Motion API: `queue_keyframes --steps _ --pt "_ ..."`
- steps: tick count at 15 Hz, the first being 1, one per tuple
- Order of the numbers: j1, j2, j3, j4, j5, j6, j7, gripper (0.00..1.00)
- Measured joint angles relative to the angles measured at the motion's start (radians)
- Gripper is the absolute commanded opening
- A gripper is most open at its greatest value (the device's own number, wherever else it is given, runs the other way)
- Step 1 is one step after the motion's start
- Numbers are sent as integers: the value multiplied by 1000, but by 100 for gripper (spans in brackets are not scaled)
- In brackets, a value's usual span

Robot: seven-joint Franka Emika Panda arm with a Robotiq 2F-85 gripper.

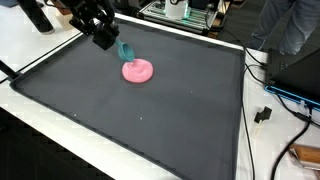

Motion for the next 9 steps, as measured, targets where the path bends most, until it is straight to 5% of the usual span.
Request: queue_keyframes --steps 9 --pt "92 -139 9 -79 -196 146 145 25"
